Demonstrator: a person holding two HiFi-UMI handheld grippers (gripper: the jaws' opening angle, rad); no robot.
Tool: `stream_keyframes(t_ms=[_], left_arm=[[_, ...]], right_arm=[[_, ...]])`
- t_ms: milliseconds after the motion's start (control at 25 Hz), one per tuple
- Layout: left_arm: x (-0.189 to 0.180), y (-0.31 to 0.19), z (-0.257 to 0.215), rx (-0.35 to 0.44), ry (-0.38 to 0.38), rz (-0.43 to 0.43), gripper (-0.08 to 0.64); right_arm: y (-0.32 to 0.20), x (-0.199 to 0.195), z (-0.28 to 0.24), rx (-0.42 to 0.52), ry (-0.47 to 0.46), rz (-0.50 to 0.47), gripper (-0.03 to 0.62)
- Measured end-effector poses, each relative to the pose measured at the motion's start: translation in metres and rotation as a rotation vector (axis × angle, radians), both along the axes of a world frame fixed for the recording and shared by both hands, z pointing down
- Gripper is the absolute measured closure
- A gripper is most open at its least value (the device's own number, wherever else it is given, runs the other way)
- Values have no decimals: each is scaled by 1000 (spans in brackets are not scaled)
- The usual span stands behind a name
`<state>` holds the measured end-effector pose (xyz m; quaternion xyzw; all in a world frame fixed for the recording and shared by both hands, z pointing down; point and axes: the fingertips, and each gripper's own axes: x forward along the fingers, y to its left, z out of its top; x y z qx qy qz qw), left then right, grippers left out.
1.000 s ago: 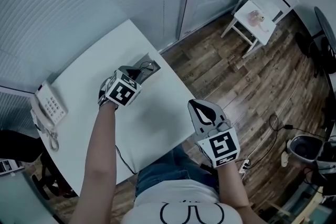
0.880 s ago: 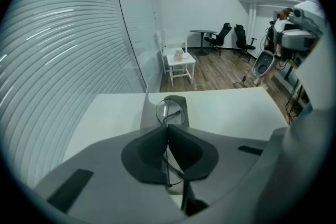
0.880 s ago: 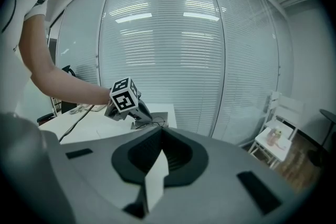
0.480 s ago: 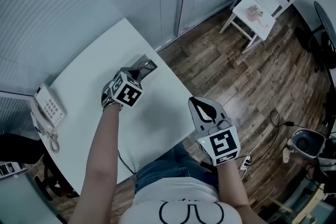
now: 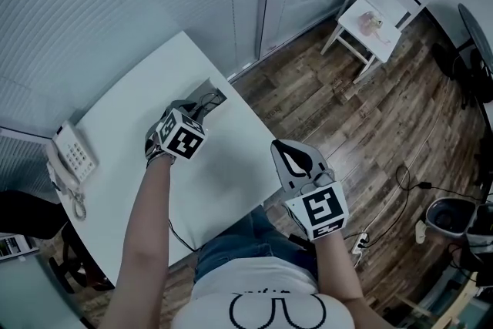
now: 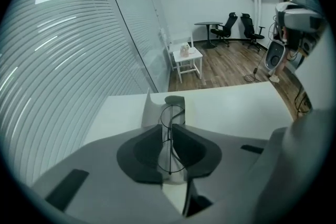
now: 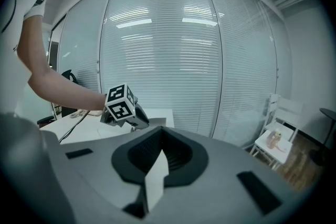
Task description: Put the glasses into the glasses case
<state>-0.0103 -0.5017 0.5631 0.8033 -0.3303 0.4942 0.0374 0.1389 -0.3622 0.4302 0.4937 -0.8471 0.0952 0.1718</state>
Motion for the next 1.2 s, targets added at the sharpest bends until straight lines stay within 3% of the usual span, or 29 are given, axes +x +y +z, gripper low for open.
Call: stream_keyframes(t_ms=[160,360,560,720,920,1200], left_arm=[[-16,7,-36,97,54,-93,488],[-44,31,-95,246,229,-269,529],[-74,64,-146,412,363,-380,537],[-83,94,-193,553,482,-384,537],[-87,130,-245,698,576,-357,538],[-85,189,-288,808,649,-328,538]], right_arm=[[-2,2,-18,47,-43,-21,581],[-5,-2,-41,104,-65,-68,581],[-4,-11,-57,158,-66,-88,581],[1,-21,-71,200,-72,-84,583],[18,-32,-96,272,-59,-76,583],[68,-38,-139,369,-29,-33,583]])
